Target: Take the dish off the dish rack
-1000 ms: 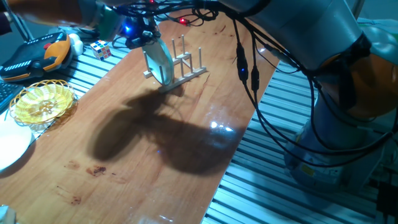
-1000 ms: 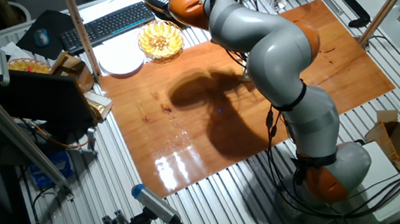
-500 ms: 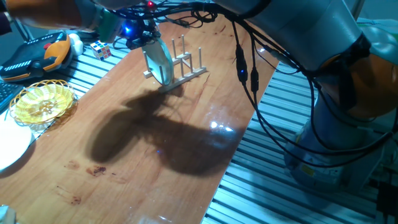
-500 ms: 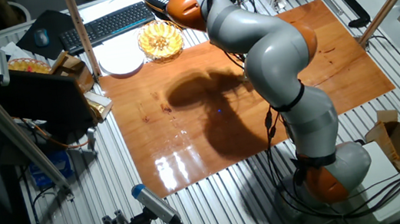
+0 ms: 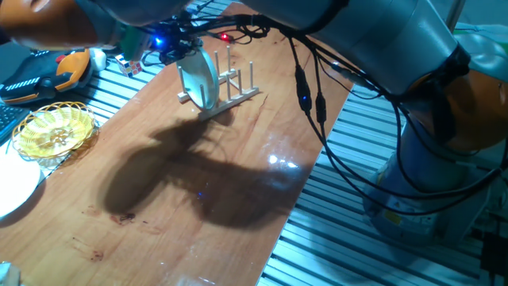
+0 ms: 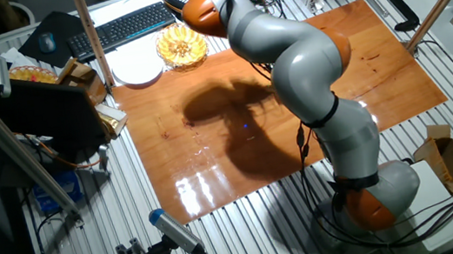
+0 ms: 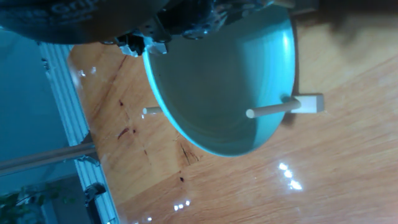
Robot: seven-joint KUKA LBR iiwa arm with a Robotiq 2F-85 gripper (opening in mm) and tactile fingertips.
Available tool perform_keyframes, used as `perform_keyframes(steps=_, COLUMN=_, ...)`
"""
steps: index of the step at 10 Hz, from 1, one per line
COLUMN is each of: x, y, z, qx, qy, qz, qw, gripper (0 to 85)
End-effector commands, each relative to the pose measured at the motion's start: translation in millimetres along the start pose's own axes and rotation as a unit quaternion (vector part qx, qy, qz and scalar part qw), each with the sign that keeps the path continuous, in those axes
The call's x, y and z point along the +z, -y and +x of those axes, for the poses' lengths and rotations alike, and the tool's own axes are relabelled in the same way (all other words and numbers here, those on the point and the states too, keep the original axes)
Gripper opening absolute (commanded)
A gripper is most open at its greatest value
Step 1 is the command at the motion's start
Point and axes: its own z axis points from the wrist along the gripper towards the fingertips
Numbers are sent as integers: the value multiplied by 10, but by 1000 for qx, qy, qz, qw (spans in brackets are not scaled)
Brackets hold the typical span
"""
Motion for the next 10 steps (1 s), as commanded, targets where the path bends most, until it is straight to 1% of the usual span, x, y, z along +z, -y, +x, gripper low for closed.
perform_keyframes(steps=1, x=-6, y=-4, z=-2, qx=-3, qy=3, qz=4, qw=1000, gripper=7)
perform_keyframes(steps=4, x=-18, y=-15, z=-8, qx=-12, qy=12, qz=22, qw=1000, gripper=7)
perform_keyframes(steps=5, x=-21, y=-16, z=-15, qx=-12, qy=12, qz=22, qw=1000, gripper=7)
perform_keyframes(steps=6, x=-34, y=-22, z=-18, qx=-10, qy=12, qz=27, qw=1000, gripper=7)
perform_keyframes(steps=7, x=-57, y=-23, z=-24, qx=-10, qy=13, qz=32, qw=999, gripper=7)
perform_keyframes(steps=9, x=-121, y=-22, z=-37, qx=-13, qy=10, qz=33, qw=999, gripper=7)
perform_keyframes(steps=10, x=-158, y=-47, z=-32, qx=-12, qy=11, qz=39, qw=999, gripper=7)
